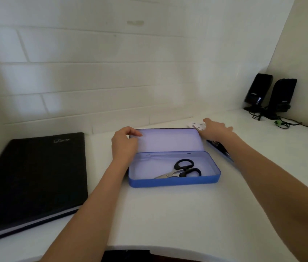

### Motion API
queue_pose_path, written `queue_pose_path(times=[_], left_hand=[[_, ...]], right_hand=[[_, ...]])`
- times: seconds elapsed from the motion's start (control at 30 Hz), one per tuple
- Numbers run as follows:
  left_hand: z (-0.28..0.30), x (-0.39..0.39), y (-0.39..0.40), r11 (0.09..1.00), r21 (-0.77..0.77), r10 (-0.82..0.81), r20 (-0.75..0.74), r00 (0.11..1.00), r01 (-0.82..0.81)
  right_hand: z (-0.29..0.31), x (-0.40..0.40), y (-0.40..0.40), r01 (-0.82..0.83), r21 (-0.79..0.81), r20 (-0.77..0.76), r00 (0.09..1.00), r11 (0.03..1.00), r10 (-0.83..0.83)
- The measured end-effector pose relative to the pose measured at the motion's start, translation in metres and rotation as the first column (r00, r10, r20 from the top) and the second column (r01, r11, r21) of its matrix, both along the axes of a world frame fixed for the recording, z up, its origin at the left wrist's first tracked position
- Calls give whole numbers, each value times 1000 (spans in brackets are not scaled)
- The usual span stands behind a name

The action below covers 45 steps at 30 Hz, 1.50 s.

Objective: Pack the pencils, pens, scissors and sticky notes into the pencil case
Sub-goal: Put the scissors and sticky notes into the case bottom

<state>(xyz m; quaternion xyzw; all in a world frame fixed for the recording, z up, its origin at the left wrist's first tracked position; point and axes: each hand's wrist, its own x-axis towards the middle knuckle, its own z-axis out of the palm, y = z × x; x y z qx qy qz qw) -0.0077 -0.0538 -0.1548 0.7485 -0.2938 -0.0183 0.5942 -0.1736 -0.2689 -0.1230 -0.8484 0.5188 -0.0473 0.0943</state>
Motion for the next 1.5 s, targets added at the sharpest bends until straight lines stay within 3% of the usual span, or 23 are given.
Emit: queue_pose_path(times=[0.2, 0.47, 0.6, 0.7, 0.77, 0.9, 1.07, 1.33, 1.4, 1.5], left_hand=[[-1, -1, -1, 1000, 1, -6, -11, 1000, 6], [1, -4, 1, 1000, -5, -17, -28, 999, 17], [0, -3, 2, 1000, -9, -30, -31, 999, 30], [0, -3, 2, 999, -3, -36, -41, 999, 36], [1, -4, 3, 999, 1, -38, -48, 998, 38], [1, -3, 2, 999, 2, -41, -51, 998, 41], [2, -8, 2, 996, 5, -86, -14, 996, 86], [2, -9, 2, 994, -6, -106, 4, 994, 106], [2, -9, 1, 994, -13, -106, 0, 994, 106], [1, -9, 1, 995, -8, -99, -1, 995, 99]], right_hand=[[-7, 9, -8, 38, -114, 39, 999, 993, -34], [5, 3, -4, -71, -175, 414, 900, 982, 138], [19, -1, 16, -256, -119, 642, 717, 959, 271], [27, -7, 43, -467, -47, 727, 590, 883, 351], [30, -13, 65, -609, 12, 719, 557, 793, 416], [28, -31, 110, -748, 104, 545, 594, 655, 592], [11, -28, 143, -755, 151, 438, 629, 638, 642], [-10, -12, 151, -820, 187, 443, 562, 540, 699], [-7, -13, 152, -825, 157, 487, 543, 543, 684], [6, -20, 144, -768, 94, 642, 533, 633, 551]])
